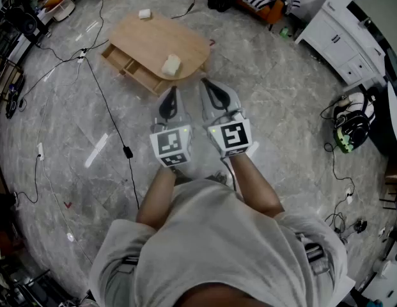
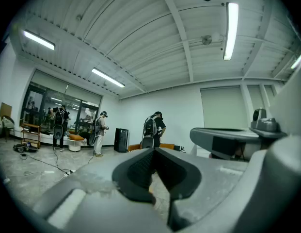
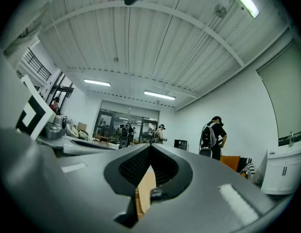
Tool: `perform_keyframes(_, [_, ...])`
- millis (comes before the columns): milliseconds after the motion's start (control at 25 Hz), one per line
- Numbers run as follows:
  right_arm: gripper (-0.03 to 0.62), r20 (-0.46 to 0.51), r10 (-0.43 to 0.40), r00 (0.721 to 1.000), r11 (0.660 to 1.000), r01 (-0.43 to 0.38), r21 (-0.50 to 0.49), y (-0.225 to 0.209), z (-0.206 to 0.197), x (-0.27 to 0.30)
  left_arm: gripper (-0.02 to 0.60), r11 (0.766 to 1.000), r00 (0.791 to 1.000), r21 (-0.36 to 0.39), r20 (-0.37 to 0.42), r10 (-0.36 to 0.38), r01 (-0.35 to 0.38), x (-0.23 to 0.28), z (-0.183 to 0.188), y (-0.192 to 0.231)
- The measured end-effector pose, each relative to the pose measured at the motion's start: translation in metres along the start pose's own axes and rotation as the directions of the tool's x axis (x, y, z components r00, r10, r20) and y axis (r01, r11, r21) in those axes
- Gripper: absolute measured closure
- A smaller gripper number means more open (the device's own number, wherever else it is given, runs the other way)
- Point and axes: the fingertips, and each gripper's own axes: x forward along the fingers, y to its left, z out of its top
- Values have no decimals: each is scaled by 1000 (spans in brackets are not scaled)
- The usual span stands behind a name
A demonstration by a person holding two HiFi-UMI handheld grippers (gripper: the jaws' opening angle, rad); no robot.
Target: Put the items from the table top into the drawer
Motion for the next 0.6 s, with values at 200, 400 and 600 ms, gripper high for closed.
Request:
perform_keyframes(200, [588, 15, -2, 1000, 1000, 2, -9, 9, -5, 22, 561, 1000, 1000, 3, 6, 0, 0, 9, 0, 23])
perform_keyframes(400, [588, 3, 3, 1000, 1000, -3, 4, 24, -9, 51, 561, 1000, 1000, -2, 10, 7, -7, 18, 1, 54])
perform_keyframes(600, [588, 17, -5, 1000, 1000, 5, 21, 38, -12, 84, 561, 1000, 1000, 1, -1, 14, -14, 27, -2, 90])
